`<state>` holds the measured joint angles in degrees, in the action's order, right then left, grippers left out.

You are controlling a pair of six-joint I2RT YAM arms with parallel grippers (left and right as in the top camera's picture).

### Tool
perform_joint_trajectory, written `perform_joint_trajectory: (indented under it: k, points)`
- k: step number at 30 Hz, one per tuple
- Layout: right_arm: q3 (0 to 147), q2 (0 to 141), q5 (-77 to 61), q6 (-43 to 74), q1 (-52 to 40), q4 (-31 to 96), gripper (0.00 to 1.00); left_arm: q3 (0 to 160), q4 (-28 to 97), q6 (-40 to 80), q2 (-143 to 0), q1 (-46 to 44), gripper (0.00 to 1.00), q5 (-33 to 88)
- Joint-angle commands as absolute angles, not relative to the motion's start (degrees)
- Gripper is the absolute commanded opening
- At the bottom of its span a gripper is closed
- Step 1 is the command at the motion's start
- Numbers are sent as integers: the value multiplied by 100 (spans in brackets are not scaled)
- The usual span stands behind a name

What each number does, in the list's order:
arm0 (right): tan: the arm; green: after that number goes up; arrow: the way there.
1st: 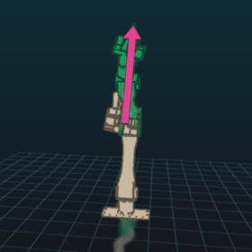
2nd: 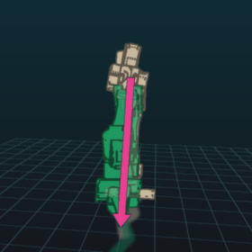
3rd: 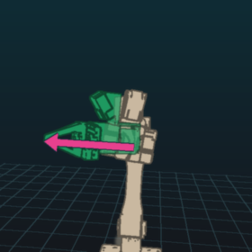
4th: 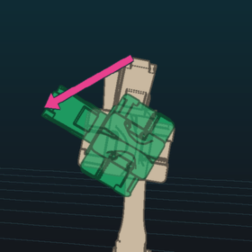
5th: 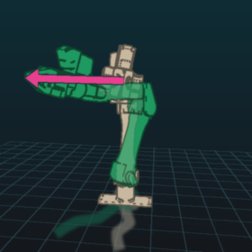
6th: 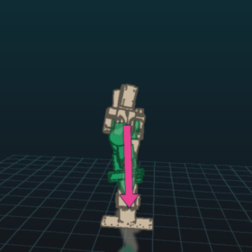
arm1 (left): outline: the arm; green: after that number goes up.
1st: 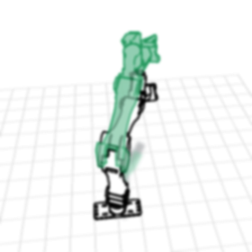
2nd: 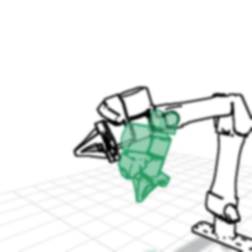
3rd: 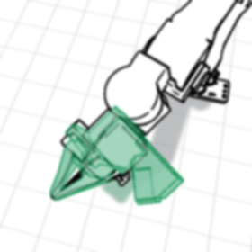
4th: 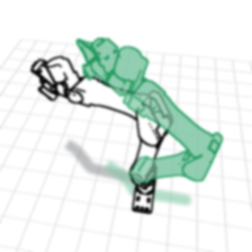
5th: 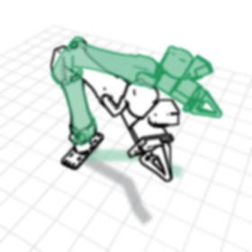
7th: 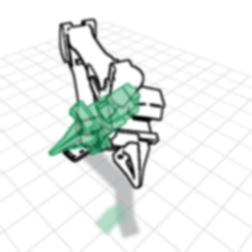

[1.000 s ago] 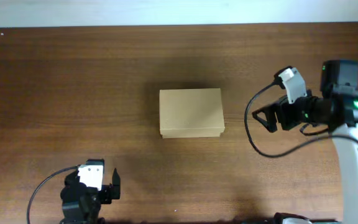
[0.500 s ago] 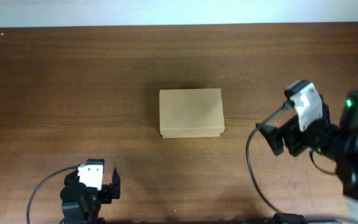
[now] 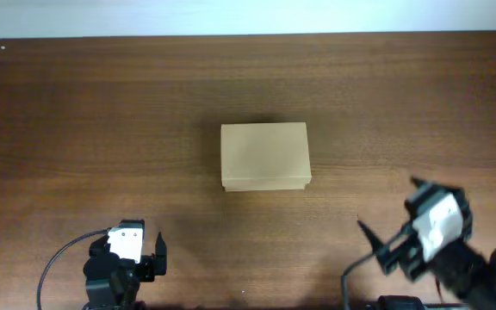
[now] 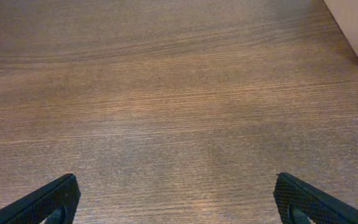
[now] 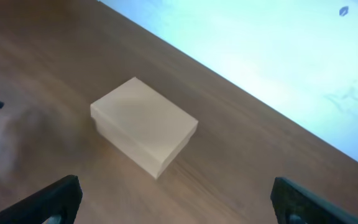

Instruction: Pack container

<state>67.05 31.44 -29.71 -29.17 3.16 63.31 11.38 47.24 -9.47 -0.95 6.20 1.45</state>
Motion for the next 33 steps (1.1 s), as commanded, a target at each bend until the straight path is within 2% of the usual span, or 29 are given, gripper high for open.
perform_joint_trajectory:
  k: [1,9,12,15,20,33]
  points:
    - [5782,2456,-3114,-2958,263,6038,99,1094,4711,-1061,-30,655,100,123]
    - [3732,963,-3085,-2943,263,4665,99,1094,4711,-1061,-30,655,100,123]
    - [3186,716,-2751,-2447,263,4187,99,1094,4711,-1061,-30,655,100,123]
    - [2753,613,-2338,-2032,263,3739,99,1094,4711,-1061,-30,655,100,123]
    - [2182,607,-1848,-2012,263,3214,99,1094,4711,-1061,-30,655,100,123]
    - [1111,607,-456,-965,263,2493,99,1094,4711,-1061,-30,655,100,123]
